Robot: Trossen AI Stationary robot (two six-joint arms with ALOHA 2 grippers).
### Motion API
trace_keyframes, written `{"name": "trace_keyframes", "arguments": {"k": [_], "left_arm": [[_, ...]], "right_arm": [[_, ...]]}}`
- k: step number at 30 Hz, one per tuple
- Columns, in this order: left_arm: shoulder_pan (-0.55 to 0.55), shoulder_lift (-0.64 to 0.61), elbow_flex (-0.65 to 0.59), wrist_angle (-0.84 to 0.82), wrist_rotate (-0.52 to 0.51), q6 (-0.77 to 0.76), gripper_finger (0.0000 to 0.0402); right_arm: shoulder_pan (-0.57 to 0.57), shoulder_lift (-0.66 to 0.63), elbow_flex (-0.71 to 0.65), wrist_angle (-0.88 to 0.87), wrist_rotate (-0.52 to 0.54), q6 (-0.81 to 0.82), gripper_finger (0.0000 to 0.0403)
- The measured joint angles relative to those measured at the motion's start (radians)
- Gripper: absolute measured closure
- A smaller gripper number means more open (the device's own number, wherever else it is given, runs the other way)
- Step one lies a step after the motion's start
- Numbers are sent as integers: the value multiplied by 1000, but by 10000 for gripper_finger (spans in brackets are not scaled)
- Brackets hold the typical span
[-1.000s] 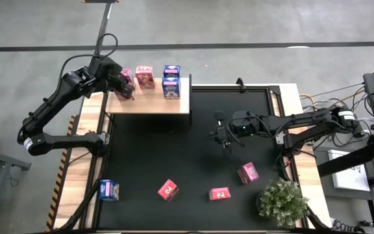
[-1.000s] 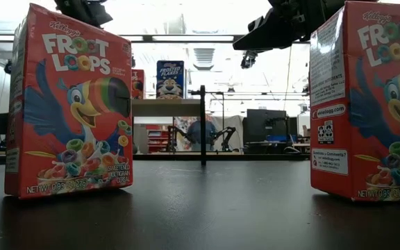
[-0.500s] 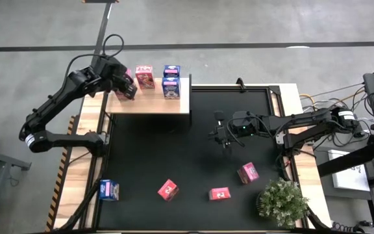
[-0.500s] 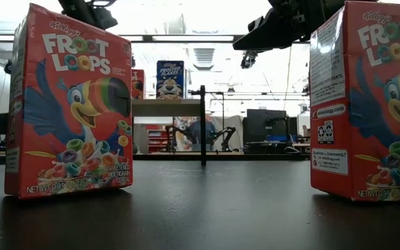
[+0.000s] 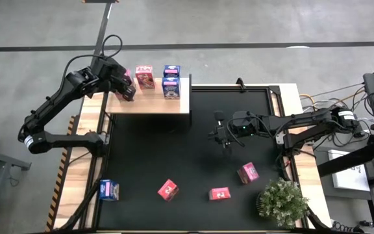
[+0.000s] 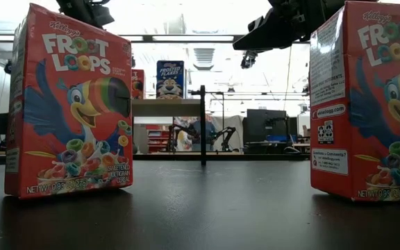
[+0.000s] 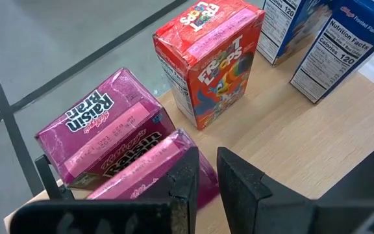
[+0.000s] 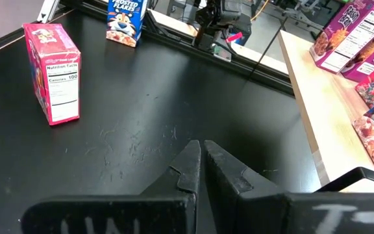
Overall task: Stack cereal on shelf
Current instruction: Align the left purple cereal box with the other purple cereal box on the shelf, then align the right red cereal box with the other red cereal box on the shelf
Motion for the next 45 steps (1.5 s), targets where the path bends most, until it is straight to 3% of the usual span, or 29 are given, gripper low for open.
{"name": "trace_keyframes", "arguments": {"k": [9, 13, 20, 27, 31, 38, 45], "left_arm": [[-10, -14, 37, 4, 4, -2, 363], [-67, -40, 48, 33, 6, -22, 363], [-374, -85, -32, 197, 14, -83, 363], [-736, -96, -153, 421, -177, -91, 363], [-889, -96, -225, 530, -260, -82, 363], [-1049, -94, -342, 708, -265, -9, 363], [-1083, -90, -381, 780, -267, 64, 363]], "right_arm": [[0, 0, 0, 0, 0, 0, 390], [0, 0, 0, 0, 0, 2, 390], [0, 0, 0, 0, 0, 47, 390], [2, 0, 0, 0, 0, 146, 390], [14, 0, 1, -1, -1, 192, 390], [76, 0, 91, -140, -2, 310, 390], [179, 0, 232, -448, -3, 553, 390]]}}
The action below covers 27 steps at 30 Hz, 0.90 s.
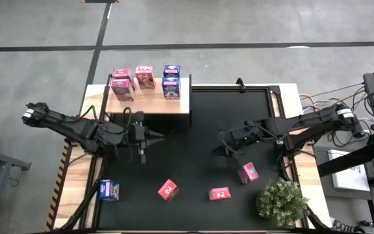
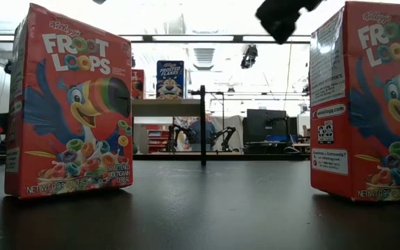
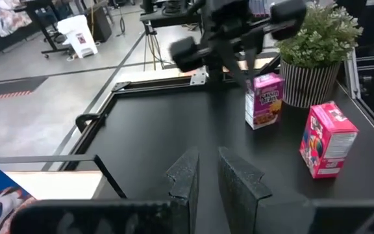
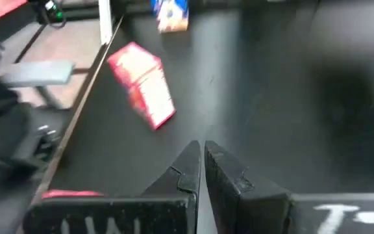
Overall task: Stack cereal on shelf
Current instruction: Align the right red cereal box with the other red cereal box on the shelf
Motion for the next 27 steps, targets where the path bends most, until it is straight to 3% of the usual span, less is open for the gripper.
{"name": "trace_keyframes", "arguments": {"k": [4, 7, 10, 21, 27], "left_arm": [[0, 0, 0, 1, 0, 33, 363], [0, 0, 0, 1, 0, 59, 363], [0, 1, 0, 1, 0, 84, 363], [1, 0, 1, 72, 0, 150, 363], [1, -1, 1, 105, 0, 156, 363]], "right_arm": [[61, 0, 50, -142, 3, 176, 390], [141, 0, 55, -185, 8, 214, 390], [223, 0, 55, -184, 94, 249, 390], [406, 25, 60, -157, 364, 304, 390], [418, 131, 70, -129, 367, 267, 390]]}}
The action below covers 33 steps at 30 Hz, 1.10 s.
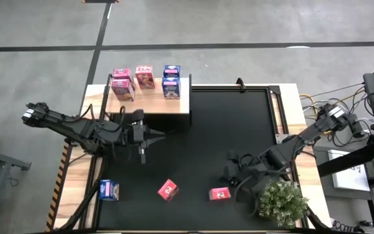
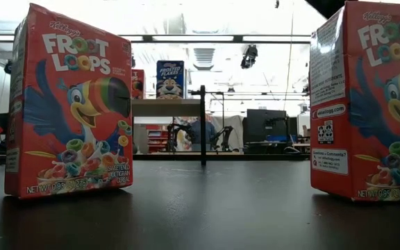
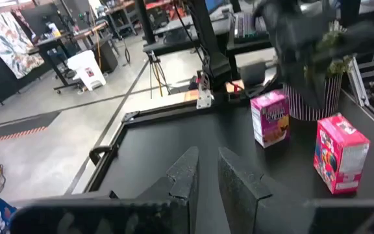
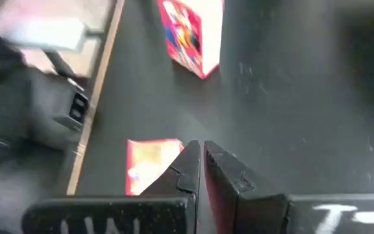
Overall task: Stack cereal on shelf
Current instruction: Align the right red cereal box with the other red cereal box on the shelf
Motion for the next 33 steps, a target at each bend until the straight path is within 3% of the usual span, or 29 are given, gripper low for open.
{"name": "trace_keyframes", "arguments": {"k": [8, 17, 22, 27, 33], "left_arm": [[0, 1, 0, 8, 0, 9, 363], [0, 9, 0, 9, 0, -22, 363], [0, 9, 0, 10, 0, -23, 363], [0, 9, 0, 10, 0, -23, 363], [0, 9, 0, 10, 0, -23, 363]], "right_arm": [[22, 111, 66, -21, -77, 3, 390], [61, 201, 206, -222, -25, -43, 390], [62, 225, 241, -237, 4, -43, 382], [63, 230, 248, -239, 3, 27, 330], [71, 230, 247, -278, 0, 108, 218]]}}
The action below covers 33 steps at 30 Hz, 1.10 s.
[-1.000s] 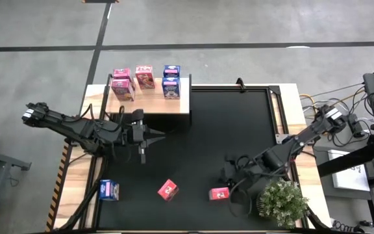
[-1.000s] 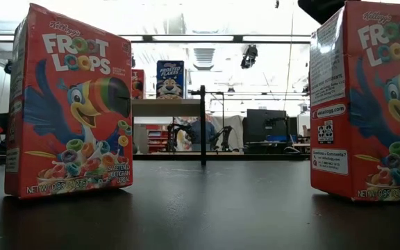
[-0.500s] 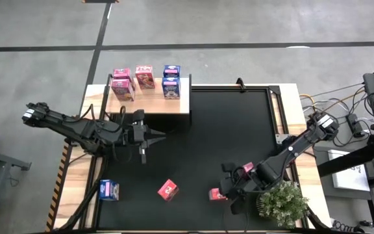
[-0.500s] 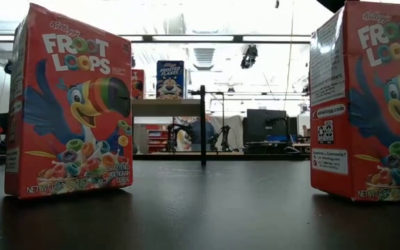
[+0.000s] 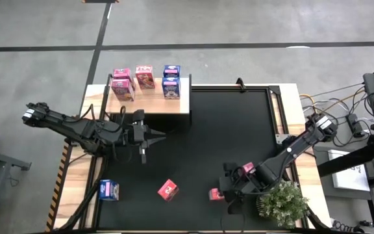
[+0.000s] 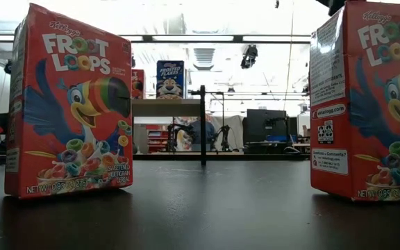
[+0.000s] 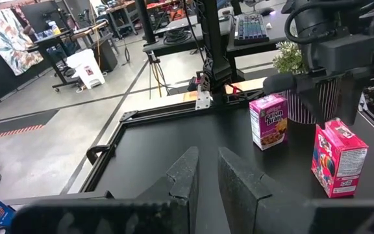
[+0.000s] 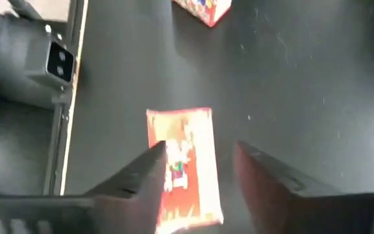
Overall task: Stack cereal on shelf
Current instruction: Align the right red cereal box with the other red cereal box on the shelf
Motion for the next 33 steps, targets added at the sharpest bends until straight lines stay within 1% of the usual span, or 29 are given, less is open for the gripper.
{"name": "trace_keyframes", "arguments": {"k": [3, 5, 7, 10, 13, 16, 24, 33], "left_arm": [[0, 0, 0, 0, 0, 0, 363], [0, 0, 0, 0, 0, 0, 363], [0, 0, 0, 0, 0, 0, 363], [0, 0, 0, 0, 0, 0, 363], [0, 0, 0, 0, 0, 0, 363], [0, 0, 0, 0, 0, 0, 363], [0, 0, 0, 0, 0, -8, 363], [0, 0, 0, 0, 0, -10, 363]], "right_arm": [[9, 4, -3, -34, -1, 26, 166], [11, 16, -4, -49, -5, 29, 139], [16, 32, -5, -56, -5, 29, 120], [19, 51, -4, -49, -5, 29, 105], [20, 71, -2, -48, -21, 29, 106], [19, 78, -2, -49, -31, 29, 115], [17, 34, 2, -69, -23, 59, 139], [24, 22, 11, -65, -35, 74, 145]]}}
